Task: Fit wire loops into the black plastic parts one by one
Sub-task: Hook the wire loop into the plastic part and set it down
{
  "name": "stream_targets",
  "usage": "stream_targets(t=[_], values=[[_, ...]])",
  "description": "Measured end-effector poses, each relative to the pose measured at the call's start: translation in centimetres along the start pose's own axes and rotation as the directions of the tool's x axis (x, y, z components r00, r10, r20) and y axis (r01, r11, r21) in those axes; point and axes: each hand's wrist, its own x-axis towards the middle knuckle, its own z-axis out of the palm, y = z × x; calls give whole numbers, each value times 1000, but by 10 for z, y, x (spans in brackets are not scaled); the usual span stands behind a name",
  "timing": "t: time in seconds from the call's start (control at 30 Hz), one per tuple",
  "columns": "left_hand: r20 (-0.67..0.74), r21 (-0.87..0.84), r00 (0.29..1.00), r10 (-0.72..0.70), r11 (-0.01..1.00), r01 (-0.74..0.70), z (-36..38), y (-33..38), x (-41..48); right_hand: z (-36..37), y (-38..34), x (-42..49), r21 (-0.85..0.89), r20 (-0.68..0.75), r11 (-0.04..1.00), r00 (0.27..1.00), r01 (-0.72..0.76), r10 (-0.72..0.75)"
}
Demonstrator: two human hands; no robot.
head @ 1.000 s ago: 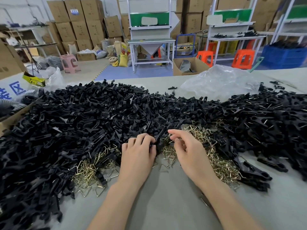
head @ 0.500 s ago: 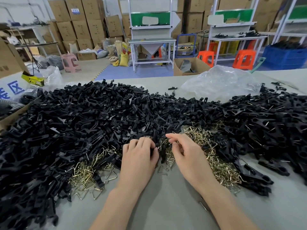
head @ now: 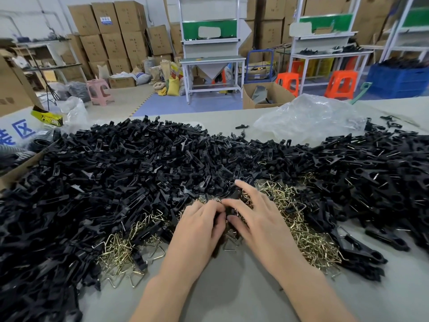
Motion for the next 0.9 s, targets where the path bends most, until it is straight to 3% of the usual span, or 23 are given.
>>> stream_targets(t=[0.17,0.33,0.47,0.57,0.63,0.7,0.8,0.83,0.9], values=[[1,-144,999,-47,988,46,-2,7,-3,-1,-2,1,-16,-27,1000,1000,-12,11],[-27,-195,964,-264,947,254,-3,-4,-1,-4,-5,2,-9,-17,996,996,-91,91],[-154,-222,916,-371,916,333,-9,-9,3,-9,-5,5,308,-41,916,958,-259,284],[-195,-393,897,-396,870,298,-12,-1,4,-13,-5,9,624,-5,709,906,-328,424],[-133,-556,882,-453,770,312,-11,6,5,-14,-5,12,795,56,506,872,-334,486],[9,-758,847,-532,549,352,-8,15,6,-14,-6,14,870,132,361,865,-335,484],[151,-914,799,-582,225,336,-5,25,5,-10,-7,14,899,235,243,868,-365,437],[166,-925,791,-588,184,332,-5,27,5,-9,-8,13,906,254,214,874,-365,415],[170,-913,796,-581,210,349,-4,29,4,-9,-12,13,919,267,177,888,-351,374]])
